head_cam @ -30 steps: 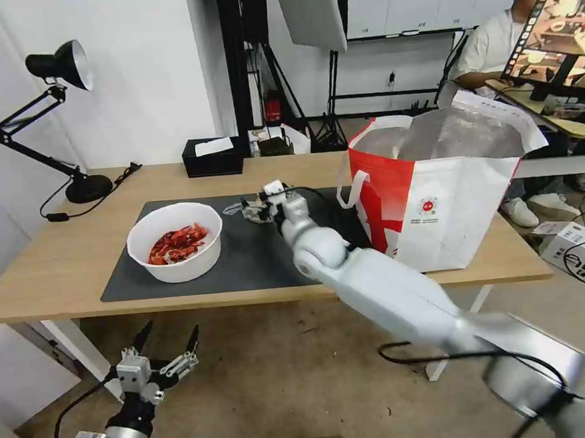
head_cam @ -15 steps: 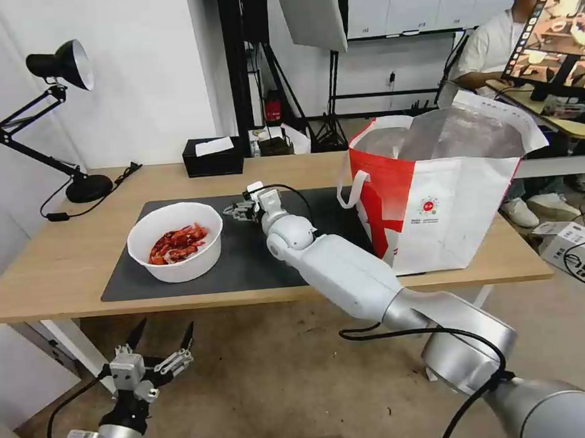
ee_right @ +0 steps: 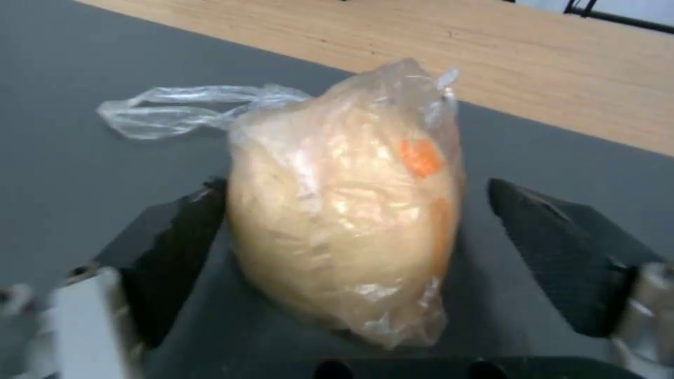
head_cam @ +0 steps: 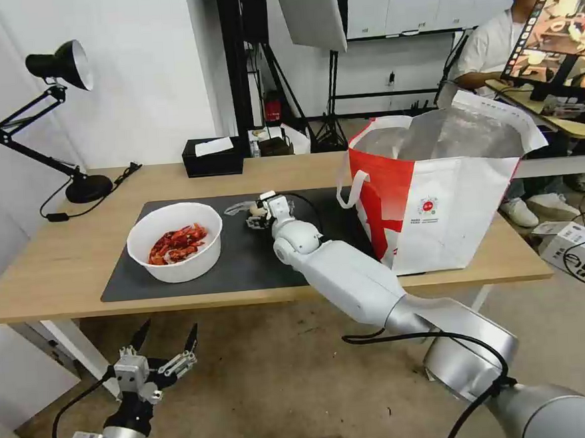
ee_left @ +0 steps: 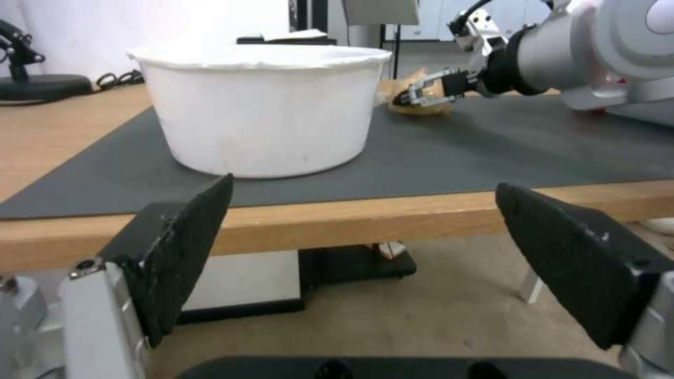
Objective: Pick up the trash from the table and place it into the takeout bag.
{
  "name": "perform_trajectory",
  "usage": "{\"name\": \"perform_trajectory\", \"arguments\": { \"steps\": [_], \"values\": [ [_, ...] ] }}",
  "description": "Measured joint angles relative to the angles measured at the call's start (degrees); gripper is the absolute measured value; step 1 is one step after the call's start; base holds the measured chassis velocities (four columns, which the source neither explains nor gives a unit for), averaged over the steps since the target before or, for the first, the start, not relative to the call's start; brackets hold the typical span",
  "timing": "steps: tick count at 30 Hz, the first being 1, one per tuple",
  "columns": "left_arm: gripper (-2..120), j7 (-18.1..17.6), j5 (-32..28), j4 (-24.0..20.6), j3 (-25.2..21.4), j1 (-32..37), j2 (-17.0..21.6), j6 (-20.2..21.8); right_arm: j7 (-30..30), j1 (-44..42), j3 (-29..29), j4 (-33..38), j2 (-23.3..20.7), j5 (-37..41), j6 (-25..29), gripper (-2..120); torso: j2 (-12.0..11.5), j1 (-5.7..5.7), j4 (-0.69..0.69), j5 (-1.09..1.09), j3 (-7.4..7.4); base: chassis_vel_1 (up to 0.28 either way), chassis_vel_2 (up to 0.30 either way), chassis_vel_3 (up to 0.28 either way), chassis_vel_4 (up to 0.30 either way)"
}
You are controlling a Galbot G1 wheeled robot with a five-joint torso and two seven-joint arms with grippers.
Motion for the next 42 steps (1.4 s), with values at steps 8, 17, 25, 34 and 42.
{"name": "perform_trajectory", "arguments": {
  "steps": [8,17,25,34,42],
  "values": [
    [100,0.0,0.4,0.0,0.3,0.0,-0.2,-0.2,-0.1,-0.3,0.0,1.2,-0.4,0.9,0.2,65,0.0,0.00,0.00,0.00,0.00,0.000,0.000,0.000,0.000],
    [100,0.0,0.4,0.0,0.5,0.0,-0.1,-0.4,0.9,-2.3,-0.4,5.7,-2.6,1.9,1.4,31,0.0,0.00,0.01,0.00,0.00,0.000,0.000,0.000,0.000],
    [100,0.0,1.1,-0.1,1.1,0.1,-0.1,-0.5,4.6,-5.8,-0.9,14.7,-7.8,-2.3,5.2,7,0.0,0.00,0.00,0.01,0.00,0.000,0.000,0.000,0.000],
    [100,0.0,1.6,-0.7,1.6,0.4,-0.3,-0.5,8.4,-13.7,-0.5,32.5,-16.2,-11.1,10.8,4,0.0,0.00,0.00,0.02,-0.01,0.000,0.000,0.000,0.000],
    [100,-0.1,3.1,-1.2,2.4,1.0,-1.3,-0.6,11.7,-21.9,3.0,42.6,-20.0,-23.9,19.1,4,0.0,0.00,0.00,0.01,0.00,0.000,0.000,0.000,0.000]
  ]
}}
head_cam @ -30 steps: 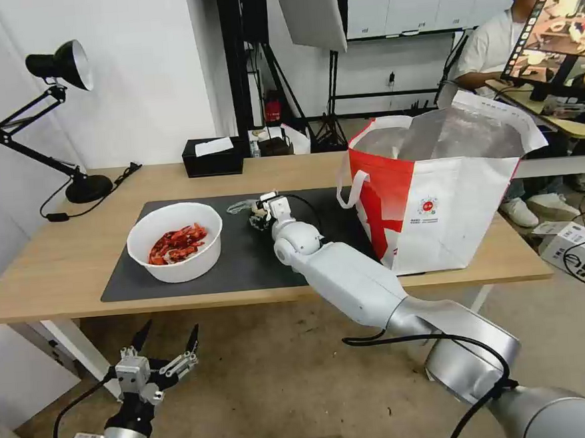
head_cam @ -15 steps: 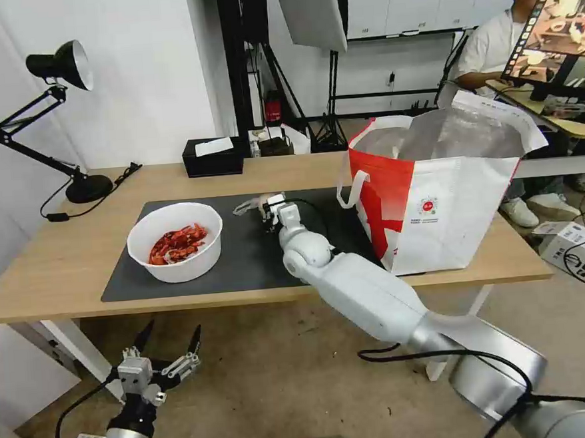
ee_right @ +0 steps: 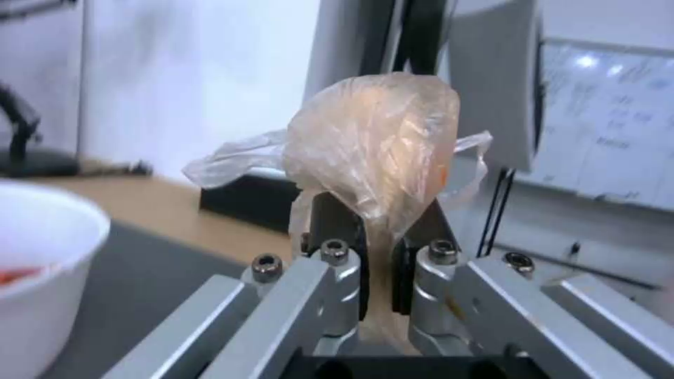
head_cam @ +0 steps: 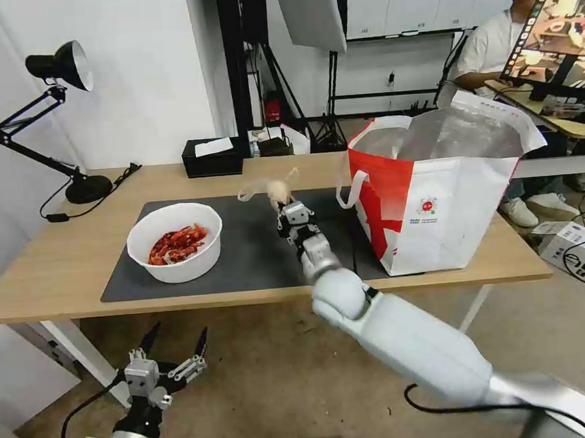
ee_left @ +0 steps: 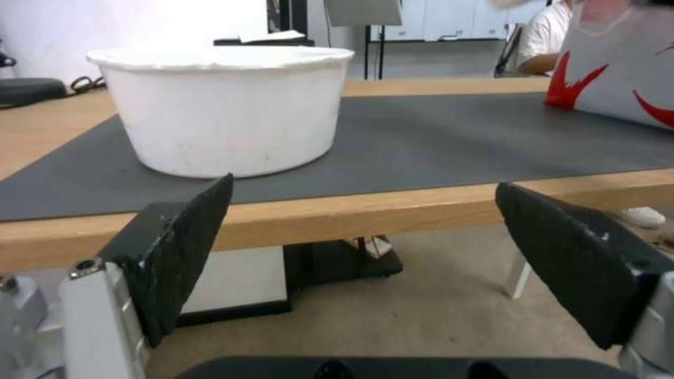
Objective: Pick up the trash from the table and place it into the takeout bag.
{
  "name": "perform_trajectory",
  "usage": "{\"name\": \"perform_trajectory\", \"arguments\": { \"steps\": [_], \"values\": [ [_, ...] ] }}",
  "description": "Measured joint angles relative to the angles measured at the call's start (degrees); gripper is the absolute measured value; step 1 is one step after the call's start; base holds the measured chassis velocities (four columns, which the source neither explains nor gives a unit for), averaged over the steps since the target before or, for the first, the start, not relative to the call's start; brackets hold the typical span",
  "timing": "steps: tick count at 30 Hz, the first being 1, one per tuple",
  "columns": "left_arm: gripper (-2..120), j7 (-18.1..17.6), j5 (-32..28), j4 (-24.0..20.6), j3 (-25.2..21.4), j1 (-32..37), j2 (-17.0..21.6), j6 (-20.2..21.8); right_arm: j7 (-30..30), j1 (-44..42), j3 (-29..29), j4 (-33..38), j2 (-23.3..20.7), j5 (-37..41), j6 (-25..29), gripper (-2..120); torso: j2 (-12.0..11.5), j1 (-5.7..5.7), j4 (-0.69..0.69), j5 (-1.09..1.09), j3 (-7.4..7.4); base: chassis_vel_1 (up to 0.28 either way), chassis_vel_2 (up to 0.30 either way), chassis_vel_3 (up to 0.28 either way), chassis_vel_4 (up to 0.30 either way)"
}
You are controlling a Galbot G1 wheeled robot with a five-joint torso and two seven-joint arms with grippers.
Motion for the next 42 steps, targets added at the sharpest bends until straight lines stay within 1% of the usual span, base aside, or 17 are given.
{"name": "perform_trajectory", "arguments": {
  "steps": [2,3,6,11,15,16,19,22,31,32,33,36,37,39,40,41,42],
  "values": [
    [100,0.0,0.4,-0.4,0.0,0.4,-0.3,-0.1,0.8,-2.3,2.9,2.9,-0.7,-4.0,3.1,4,0.0,-0.01,-0.01,0.01,-0.01,0.000,0.000,0.000,0.000],
    [100,0.0,0.4,-0.4,0.0,0.4,-0.3,-0.1,0.8,-2.3,2.9,2.9,-0.7,-4.0,3.1,4,0.0,-0.01,-0.01,0.01,-0.01,0.000,0.000,0.000,0.000],
    [100,0.0,0.6,-0.7,-0.3,1.0,-0.5,-0.4,1.4,-4.2,7.2,6.3,-2.2,-7.6,6.5,4,0.0,0.00,0.00,0.01,0.00,0.000,0.000,0.000,0.000],
    [100,0.0,0.9,-1.0,-0.2,1.4,-0.8,-0.6,3.0,-4.2,10.7,8.9,-4.4,-8.4,7.5,4,0.0,0.00,0.00,0.01,0.00,0.000,0.000,0.000,0.000],
    [100,0.0,1.6,-1.6,0.3,1.6,-1.2,-0.6,8.3,-3.7,14.6,12.3,-7.6,-5.8,3.4,3,0.0,0.00,-0.01,0.00,0.00,0.000,0.000,0.000,0.000],
    [100,0.0,1.6,-1.6,0.3,1.6,-1.2,-0.6,8.3,-3.7,14.6,12.3,-7.6,-5.8,3.4,3,0.0,0.00,-0.01,0.00,0.00,0.000,0.000,0.000,0.000],
    [100,0.0,2.2,-1.7,0.5,1.8,-1.4,-0.6,12.9,-3.4,16.5,15.2,-11.2,-0.1,-1.5,3,0.0,0.00,0.00,-0.01,0.00,0.000,0.000,0.000,0.000],
    [100,0.0,2.5,-1.8,0.8,1.9,-1.5,-0.6,15.4,-3.4,17.5,16.2,-13.3,3.1,-3.8,3,0.0,0.00,-0.01,0.00,0.00,0.000,0.000,0.000,0.000],
    [100,0.0,3.3,-2.3,1.6,2.0,-1.8,-0.5,18.0,-3.4,18.9,16.5,-15.1,10.7,-7.7,3,0.0,0.00,0.00,0.00,0.01,0.000,0.000,0.000,0.000],
    [100,0.0,3.3,-2.4,1.6,2.0,-1.8,-0.5,18.0,-3.3,19.1,16.6,-15.4,11.4,-8.8,7,0.0,0.00,0.00,0.00,0.01,0.000,0.000,0.000,0.000],
    [100,0.0,3.3,-2.4,1.6,2.0,-1.8,-0.5,18.0,-3.3,19.1,16.6,-15.4,11.4,-8.8,7,0.0,0.00,0.00,0.00,0.01,0.000,0.000,0.000,0.000],
    [100,0.0,3.2,-2.6,1.5,2.0,-1.5,-0.5,17.8,-2.3,19.3,17.1,-16.5,14.1,-11.4,21,0.0,0.00,0.00,-0.01,0.01,0.000,0.000,0.000,0.000],
    [100,0.0,3.2,-2.6,1.5,2.0,-1.5,-0.5,17.8,-2.3,19.3,17.1,-16.5,14.1,-11.4,21,0.0,0.00,0.00,-0.01,0.01,0.000,0.000,0.000,0.000],
    [100,0.0,3.3,-2.6,1.4,2.2,-1.4,-0.6,18.1,-1.7,19.3,18.3,-17.6,17.1,-13.1,33,0.0,0.00,0.00,-0.01,0.01,0.000,0.000,0.000,0.000],
    [100,0.0,3.3,-2.6,1.4,2.2,-1.4,-0.6,18.1,-1.7,19.3,18.3,-17.6,17.1,-13.1,33,0.0,0.00,0.00,-0.01,0.01,0.000,0.000,0.000,0.000],
    [100,0.0,3.4,-2.7,1.4,2.2,-1.4,-0.7,18.2,-1.6,19.3,19.0,-18.2,18.3,-13.7,39,0.0,0.00,0.00,-0.01,0.00,0.000,0.000,0.000,0.000],
    [100,0.0,3.4,-2.7,1.4,2.2,-1.4,-0.7,18.2,-1.6,19.3,19.0,-18.2,18.3,-13.7,39,0.0,0.00,0.00,-0.01,0.00,0.000,0.000,0.000,0.000]
  ]
}}
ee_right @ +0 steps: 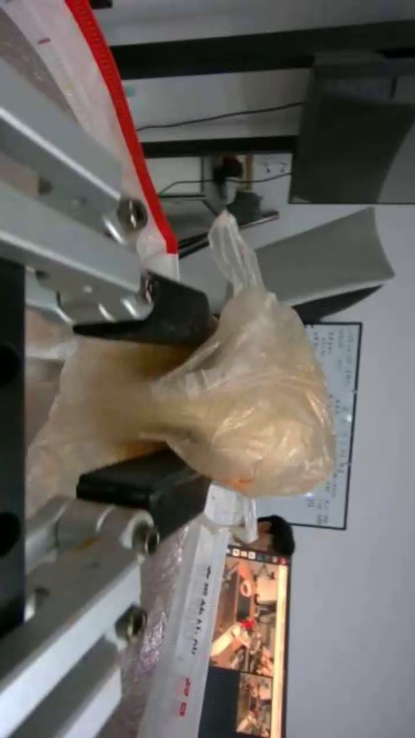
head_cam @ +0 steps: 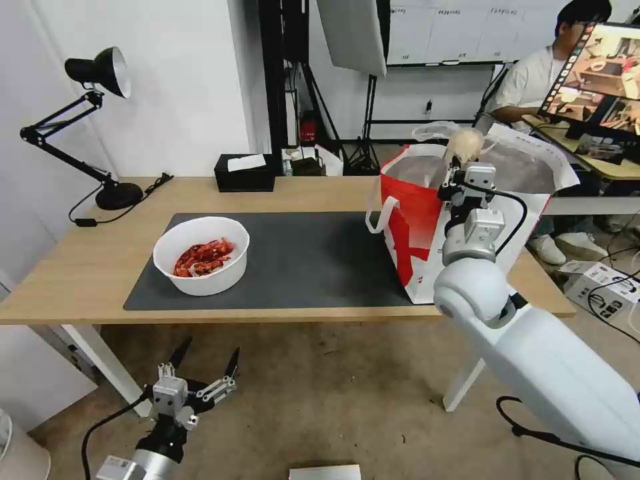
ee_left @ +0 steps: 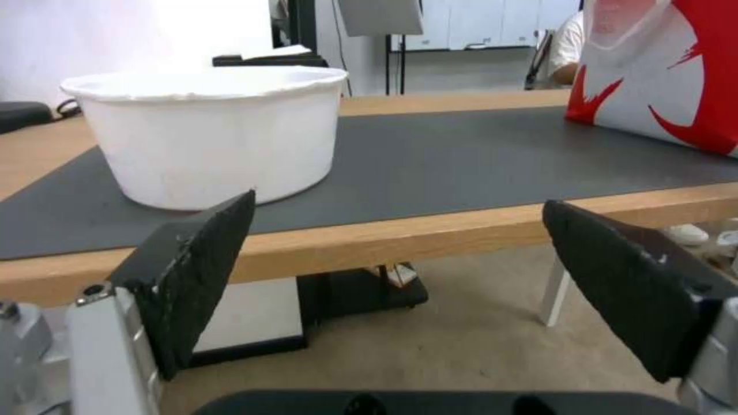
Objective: Pick up the trash from the table and place it into the takeout bag.
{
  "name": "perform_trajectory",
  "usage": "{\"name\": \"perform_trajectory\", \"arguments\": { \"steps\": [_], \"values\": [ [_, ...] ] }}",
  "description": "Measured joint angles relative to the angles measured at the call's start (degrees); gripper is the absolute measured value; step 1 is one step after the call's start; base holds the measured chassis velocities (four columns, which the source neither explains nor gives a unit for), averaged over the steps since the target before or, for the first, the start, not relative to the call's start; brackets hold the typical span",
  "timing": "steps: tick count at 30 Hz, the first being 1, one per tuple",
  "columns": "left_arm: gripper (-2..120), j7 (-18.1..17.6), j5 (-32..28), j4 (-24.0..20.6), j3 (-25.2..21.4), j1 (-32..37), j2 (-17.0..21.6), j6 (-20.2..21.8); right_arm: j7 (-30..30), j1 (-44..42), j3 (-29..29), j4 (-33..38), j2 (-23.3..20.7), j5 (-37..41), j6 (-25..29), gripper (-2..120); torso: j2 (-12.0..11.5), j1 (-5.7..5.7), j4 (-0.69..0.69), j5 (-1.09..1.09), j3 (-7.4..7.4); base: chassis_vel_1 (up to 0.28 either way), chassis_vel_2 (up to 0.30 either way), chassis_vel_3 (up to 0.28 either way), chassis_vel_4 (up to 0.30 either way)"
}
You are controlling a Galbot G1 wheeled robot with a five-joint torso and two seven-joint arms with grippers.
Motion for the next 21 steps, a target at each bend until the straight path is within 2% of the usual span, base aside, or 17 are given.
{"name": "perform_trajectory", "arguments": {
  "steps": [2,3,6,7,13,17,21],
  "values": [
    [100,0.0,0.0,0.0,-0.1,0.0,0.0,0.0,0.6,0.1,0.1,1.1,-1.2,2.8,-1.0,49,0.0,0.00,0.00,0.00,0.00,0.000,0.000,0.000,0.000],
    [100,0.0,0.0,0.0,-0.1,0.0,0.0,0.0,0.6,0.1,0.1,1.1,-1.2,2.8,-1.0,49,0.0,0.00,0.00,0.00,0.00,0.000,0.000,0.000,0.000],
    [100,0.1,0.0,0.0,0.0,0.0,0.0,0.0,1.0,0.6,0.4,2.4,-3.0,5.8,-1.7,66,0.0,0.00,0.00,0.00,0.00,0.000,0.000,0.000,0.000],
    [100,0.1,0.0,0.0,0.0,0.0,0.0,0.0,1.0,0.6,0.4,2.4,-3.0,5.8,-1.7,66,0.0,0.00,0.00,0.00,0.00,0.000,0.000,0.000,0.000],
    [100,0.1,0.3,0.0,0.2,-0.1,-0.3,0.0,1.0,1.2,0.9,3.2,-4.8,8.7,-2.3,89,0.0,0.00,0.00,0.00,0.00,0.000,0.000,0.000,0.000],
    [100,0.1,0.3,-0.1,0.2,-0.1,-0.3,0.0,0.9,0.8,1.2,3.2,-4.9,8.9,-2.3,99,0.0,0.00,0.00,0.01,0.00,0.000,0.000,0.000,0.000],
    [100,0.1,0.3,-0.2,0.2,0.0,-0.3,0.0,0.7,-0.3,1.7,3.5,-4.9,8.9,-2.3,100,0.0,0.00,0.00,0.01,0.00,0.000,0.000,0.000,0.000]
  ]
}}
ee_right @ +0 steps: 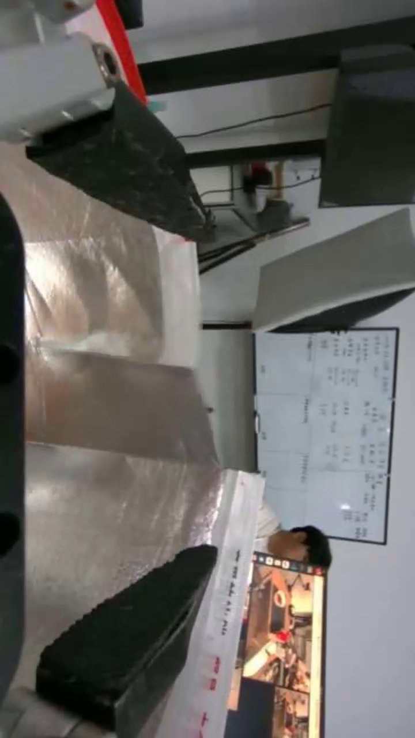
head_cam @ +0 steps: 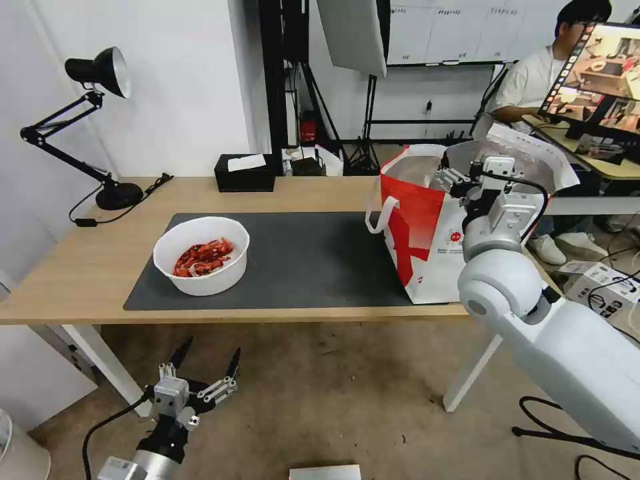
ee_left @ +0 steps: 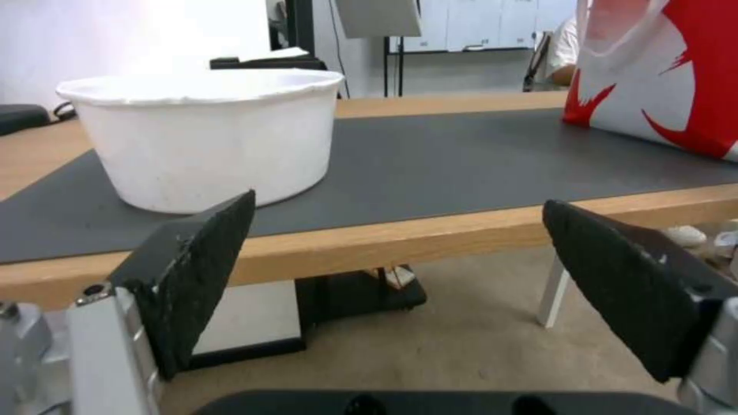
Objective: Pick up the trash from the table and place it into the takeout bag.
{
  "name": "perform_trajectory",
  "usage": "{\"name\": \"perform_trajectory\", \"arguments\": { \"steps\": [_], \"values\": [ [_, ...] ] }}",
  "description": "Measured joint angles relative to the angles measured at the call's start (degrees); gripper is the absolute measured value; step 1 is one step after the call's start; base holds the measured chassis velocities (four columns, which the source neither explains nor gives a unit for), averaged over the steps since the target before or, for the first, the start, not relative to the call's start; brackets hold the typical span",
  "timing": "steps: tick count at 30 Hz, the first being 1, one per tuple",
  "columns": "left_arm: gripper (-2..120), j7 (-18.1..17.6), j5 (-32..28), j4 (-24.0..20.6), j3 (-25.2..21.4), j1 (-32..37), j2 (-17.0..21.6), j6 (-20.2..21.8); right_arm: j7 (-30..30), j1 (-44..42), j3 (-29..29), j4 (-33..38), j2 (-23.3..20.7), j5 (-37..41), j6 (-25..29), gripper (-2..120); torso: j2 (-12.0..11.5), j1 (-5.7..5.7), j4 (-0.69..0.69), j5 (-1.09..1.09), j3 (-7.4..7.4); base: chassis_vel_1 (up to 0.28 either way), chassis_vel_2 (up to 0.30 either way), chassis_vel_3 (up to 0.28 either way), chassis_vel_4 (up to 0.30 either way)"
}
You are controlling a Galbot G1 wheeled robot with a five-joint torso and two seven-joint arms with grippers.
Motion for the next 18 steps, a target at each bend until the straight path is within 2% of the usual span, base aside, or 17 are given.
{"name": "perform_trajectory", "arguments": {
  "steps": [5,9,16,18],
  "values": [
    [100,0.0,-0.4,-0.1,-0.2,-0.3,0.0,0.0,-0.6,-1.0,0.5,0.2,-0.1,-0.3,0.9,100,0.0,0.00,0.00,0.00,0.00,0.000,0.000,0.000,0.000],
    [100,0.0,-0.6,-0.1,-0.3,-0.3,0.0,0.0,-3.7,-2.2,1.6,0.8,-0.5,-1.3,4.1,100,0.0,0.00,0.00,0.00,0.00,0.000,0.000,0.000,0.000],
    [100,0.0,-0.6,-0.1,0.1,-0.4,-0.1,0.2,-15.9,-8.3,5.3,6.0,-1.8,-4.7,14.6,100,0.0,0.00,0.00,0.00,0.00,0.000,0.000,0.000,0.000],
    [100,0.0,-0.6,-0.1,0.1,-0.4,-0.1,0.2,-17.4,-9.6,6.0,6.9,-2.1,-4.8,15.7,100,0.0,0.00,0.00,-0.01,0.00,0.000,0.000,0.000,0.000]
  ]
}}
